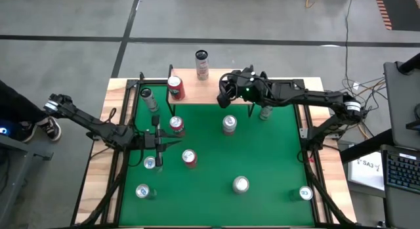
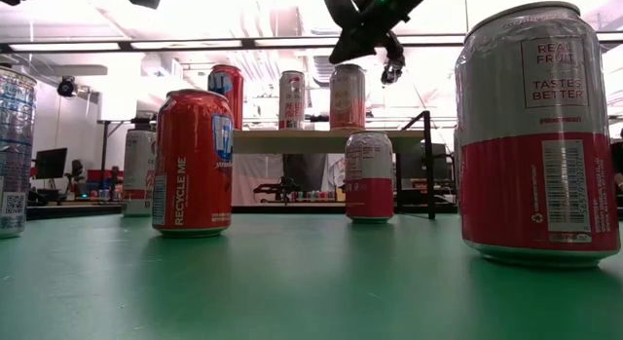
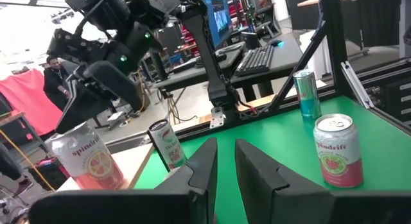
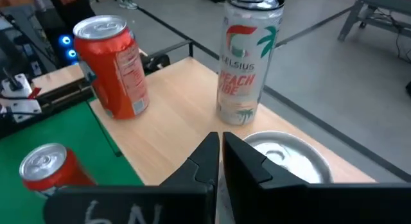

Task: Place canned beverage on shelf
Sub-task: Put the bottom right white orange soda can on the shelf

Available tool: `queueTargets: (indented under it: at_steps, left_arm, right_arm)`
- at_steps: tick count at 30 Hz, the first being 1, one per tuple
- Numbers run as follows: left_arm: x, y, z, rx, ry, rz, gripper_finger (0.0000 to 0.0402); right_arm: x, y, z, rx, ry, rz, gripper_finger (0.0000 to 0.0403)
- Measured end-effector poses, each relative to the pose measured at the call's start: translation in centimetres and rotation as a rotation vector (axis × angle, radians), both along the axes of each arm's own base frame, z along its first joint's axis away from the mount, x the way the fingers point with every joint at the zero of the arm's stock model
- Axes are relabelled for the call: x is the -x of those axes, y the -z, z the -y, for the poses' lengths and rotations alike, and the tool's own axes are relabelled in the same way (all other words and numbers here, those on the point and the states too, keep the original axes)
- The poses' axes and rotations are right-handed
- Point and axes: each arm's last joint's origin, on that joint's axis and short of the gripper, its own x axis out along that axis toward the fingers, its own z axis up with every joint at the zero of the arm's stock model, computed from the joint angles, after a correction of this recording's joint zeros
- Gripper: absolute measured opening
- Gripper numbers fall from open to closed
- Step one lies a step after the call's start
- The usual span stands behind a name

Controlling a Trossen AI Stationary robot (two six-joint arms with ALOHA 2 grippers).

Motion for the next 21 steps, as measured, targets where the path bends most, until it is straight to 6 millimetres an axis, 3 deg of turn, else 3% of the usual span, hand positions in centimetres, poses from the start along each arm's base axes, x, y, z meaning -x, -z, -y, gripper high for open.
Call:
queueTargets:
  at_steps: [21]
  left_arm:
    - [-0.02, 0.02, 0.01, 0.007, 0.000, 0.000, 0.0038]
  right_arm:
    - [0.41, 0.34, -0.93, -0.008, -0.042, -0.105, 0.0012]
